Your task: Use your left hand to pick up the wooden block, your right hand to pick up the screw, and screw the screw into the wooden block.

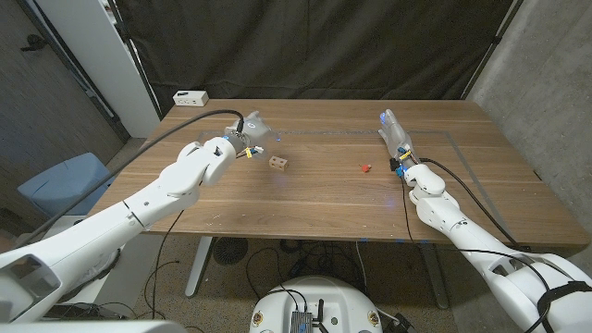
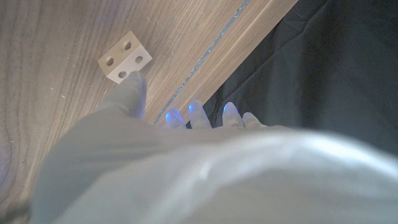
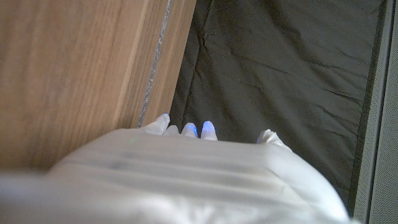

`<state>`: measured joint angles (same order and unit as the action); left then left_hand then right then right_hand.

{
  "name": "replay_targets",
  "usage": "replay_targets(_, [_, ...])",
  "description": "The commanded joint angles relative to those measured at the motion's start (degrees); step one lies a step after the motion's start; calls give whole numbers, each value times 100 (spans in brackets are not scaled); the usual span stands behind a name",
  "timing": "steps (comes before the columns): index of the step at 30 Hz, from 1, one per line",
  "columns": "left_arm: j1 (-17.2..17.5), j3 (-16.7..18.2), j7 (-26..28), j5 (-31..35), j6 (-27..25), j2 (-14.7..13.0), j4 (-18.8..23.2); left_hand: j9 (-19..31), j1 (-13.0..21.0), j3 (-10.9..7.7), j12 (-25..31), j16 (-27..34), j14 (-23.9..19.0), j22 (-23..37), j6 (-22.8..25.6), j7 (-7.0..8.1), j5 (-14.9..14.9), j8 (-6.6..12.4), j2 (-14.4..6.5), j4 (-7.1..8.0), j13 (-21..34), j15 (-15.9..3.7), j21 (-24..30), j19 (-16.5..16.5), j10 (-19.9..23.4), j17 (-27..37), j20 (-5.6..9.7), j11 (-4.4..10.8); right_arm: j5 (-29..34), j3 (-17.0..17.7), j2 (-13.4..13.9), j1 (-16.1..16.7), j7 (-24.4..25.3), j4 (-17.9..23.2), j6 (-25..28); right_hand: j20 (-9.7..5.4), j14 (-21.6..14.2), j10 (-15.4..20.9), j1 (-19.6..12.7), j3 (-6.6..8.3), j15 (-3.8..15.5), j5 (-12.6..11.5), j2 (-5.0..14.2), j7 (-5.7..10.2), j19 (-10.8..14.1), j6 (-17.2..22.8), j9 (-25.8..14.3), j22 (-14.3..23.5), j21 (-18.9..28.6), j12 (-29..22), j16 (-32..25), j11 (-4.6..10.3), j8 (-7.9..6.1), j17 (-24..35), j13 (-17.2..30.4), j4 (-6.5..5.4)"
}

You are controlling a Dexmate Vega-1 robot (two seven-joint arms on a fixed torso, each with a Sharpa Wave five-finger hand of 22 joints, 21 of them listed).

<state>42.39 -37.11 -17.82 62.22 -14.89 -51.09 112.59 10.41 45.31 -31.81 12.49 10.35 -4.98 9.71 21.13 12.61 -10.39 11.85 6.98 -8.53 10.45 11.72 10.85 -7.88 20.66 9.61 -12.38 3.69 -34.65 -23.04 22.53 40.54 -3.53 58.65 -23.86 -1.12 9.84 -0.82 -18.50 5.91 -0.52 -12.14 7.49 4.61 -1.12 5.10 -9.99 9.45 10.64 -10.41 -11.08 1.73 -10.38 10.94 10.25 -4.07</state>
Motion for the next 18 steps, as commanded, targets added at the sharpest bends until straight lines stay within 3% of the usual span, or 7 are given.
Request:
replay_targets(1, [-151,-137,-89,-51,59,141,-202,11,1,41,41,41,-70,21,79,-1,-35,15,-62,10,17,15,-22,-42,90,8,1,-7,1,6,-15,13,51,-12,-19,27,16,24,21,14,-52,23,-43,2,-46,-25,-18,19,8,-46,-28,-2,-1,14,26,26])
replay_targets(8, [-215,-227,-104,-114,133,184,-300,10,22,79,116,85,-263,23,173,6,-32,-9,-82,-4,25,-56,-7,-21,421,4,7,127,10,19,-5,61,119,45,-24,24,20,22,22,19,-50,24,-41,3,-44,-29,-18,19,9,-46,-28,-1,-3,15,27,33])
replay_targets(18, [-288,-352,-101,-100,121,268,-430,4,55,103,126,87,-334,24,109,6,-28,-59,-67,-27,25,-80,8,27,550,3,9,110,8,26,1,100,171,92,-1,24,14,24,26,23,-47,26,-42,7,-45,-34,-18,19,10,-47,-32,-1,-6,16,27,42])
